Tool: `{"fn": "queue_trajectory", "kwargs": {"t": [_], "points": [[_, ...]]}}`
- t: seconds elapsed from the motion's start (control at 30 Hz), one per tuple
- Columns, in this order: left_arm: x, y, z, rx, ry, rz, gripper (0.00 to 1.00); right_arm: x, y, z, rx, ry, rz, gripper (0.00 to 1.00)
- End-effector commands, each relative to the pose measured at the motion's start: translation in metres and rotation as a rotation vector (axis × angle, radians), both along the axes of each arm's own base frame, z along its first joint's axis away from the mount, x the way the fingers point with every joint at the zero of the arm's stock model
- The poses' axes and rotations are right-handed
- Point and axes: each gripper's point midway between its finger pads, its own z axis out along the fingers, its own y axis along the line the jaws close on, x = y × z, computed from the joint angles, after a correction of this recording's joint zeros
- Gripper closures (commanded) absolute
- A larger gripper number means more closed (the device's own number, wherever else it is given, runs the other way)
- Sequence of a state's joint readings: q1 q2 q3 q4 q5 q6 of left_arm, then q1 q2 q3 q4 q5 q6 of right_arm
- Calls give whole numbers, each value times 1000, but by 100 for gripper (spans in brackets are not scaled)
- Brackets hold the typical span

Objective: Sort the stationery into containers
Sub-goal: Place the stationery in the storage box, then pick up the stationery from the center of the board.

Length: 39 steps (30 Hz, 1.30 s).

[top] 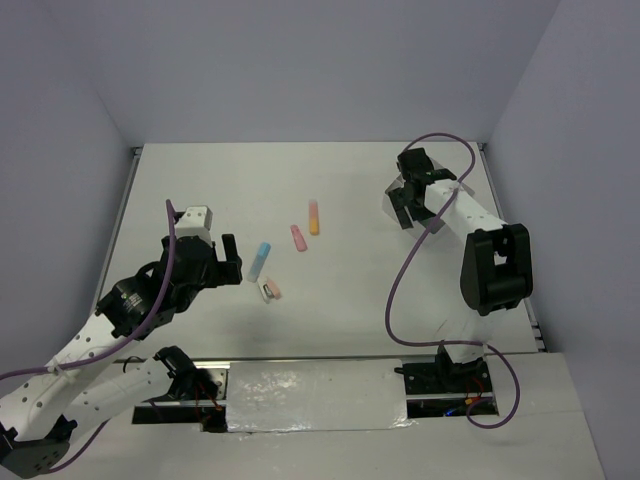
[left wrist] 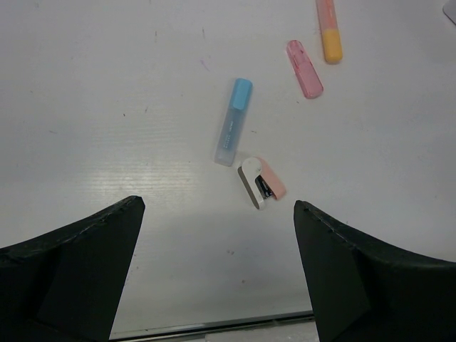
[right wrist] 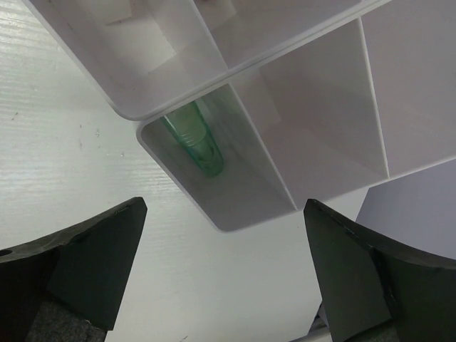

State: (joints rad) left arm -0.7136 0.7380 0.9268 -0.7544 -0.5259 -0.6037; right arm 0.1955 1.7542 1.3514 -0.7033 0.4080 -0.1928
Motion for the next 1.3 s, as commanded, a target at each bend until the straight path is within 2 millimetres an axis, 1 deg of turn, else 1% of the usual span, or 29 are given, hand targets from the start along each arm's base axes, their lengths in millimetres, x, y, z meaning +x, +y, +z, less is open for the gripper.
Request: {"fn": "queue_trajectory", "kwargs": {"t": [0.0, 0.13, 0.23, 0.27, 0.33, 0.37, 0.4, 0.47, 0.5, 0.53, 0.57, 0.6, 0.63, 0.67, 0.73, 0.77, 0.8, 0.83, 0.87, 0.93, 0.97, 1.0, 1.03, 1.07, 1.1, 1.13, 1.2, 1.23, 1.27], "points": [[4, -2, 4, -7, -24, -7, 1, 1, -2, 13, -2, -39, -12, 0], [4, -2, 5, -9, -28, -6, 1, 5, 5, 32, 18, -91, -6, 0], [4, -2, 5, -8, -26, -2, 1, 6, 25, 67, 22, -197, 38, 0], [5, -2, 4, -8, -25, -2, 1, 5, 31, 87, 24, -263, 49, 0], [6, -1, 3, 0, -19, 6, 1, 1, 46, 110, 26, -329, 75, 0], [5, 0, 3, -2, -16, 16, 1, -3, 50, 133, 52, -406, 70, 0], [7, 1, 1, 8, -10, 25, 1, -6, 53, 144, 56, -448, 63, 0], [7, 1, 2, 0, -2, 41, 1, -20, 74, 185, 149, -602, 80, 0], [8, 0, 1, -3, 3, 49, 1, -26, 80, 184, 177, -631, 85, 0], [9, -4, 3, -36, 3, 55, 1, -35, 93, 216, 312, -760, 96, 0], [11, -8, 3, -53, 7, 51, 1, -43, 102, 196, 381, -748, 124, 0], [13, -15, 4, -100, 13, 61, 1, -53, 120, 214, 597, -830, 130, 0], [14, -20, 3, -119, 23, 61, 1, -56, 128, 208, 654, -837, 177, 0], [22, -30, -1, -129, 38, 54, 1, -64, 137, 178, 664, -777, 248, 0], [33, -44, 1, -158, 61, 59, 0, -73, 146, 162, 740, -710, 226, 0], [43, -53, -14, -120, 116, 75, 1, -76, 147, 155, 757, -681, 198, 0], [53, -61, -7, -144, 121, 92, 1, -81, 145, 141, 782, -628, 119, 0], [60, -67, -12, -138, 148, 112, 1, -84, 142, 135, 780, -603, 84, 0], [70, -75, -35, -93, 218, 135, 1, -87, 139, 134, 775, -589, 50, 0], [88, -93, -35, -128, 241, 167, 1, -99, 128, 124, 763, -543, -38, 0], [98, -102, -57, -93, 290, 187, 1, -104, 126, 121, 766, -534, -55, 0], [111, -111, -50, -117, 275, 204, 1, -111, 126, 126, 793, -539, -51, 0], [120, -115, -57, -101, 287, 225, 2, -116, 128, 127, 817, -538, -42, 0], [129, -118, -85, -43, 343, 258, 4, -124, 133, 119, 846, -509, -19, 0], [143, -122, -79, -53, 345, 273, 5, -132, 135, 125, 881, -529, 10, 0], [150, -124, -109, -9, 404, 287, 8, -138, 134, 116, 885, -515, 13, 0], [166, -135, -118, -38, 437, 254, 10, -150, 137, 118, 927, -520, 43, 0], [169, -137, -136, -19, 469, 257, 10, -154, 138, 107, 932, -499, 51, 0], [173, -141, -140, -21, 471, 252, 10, -158, 141, 104, 949, -488, 62, 0]]}}
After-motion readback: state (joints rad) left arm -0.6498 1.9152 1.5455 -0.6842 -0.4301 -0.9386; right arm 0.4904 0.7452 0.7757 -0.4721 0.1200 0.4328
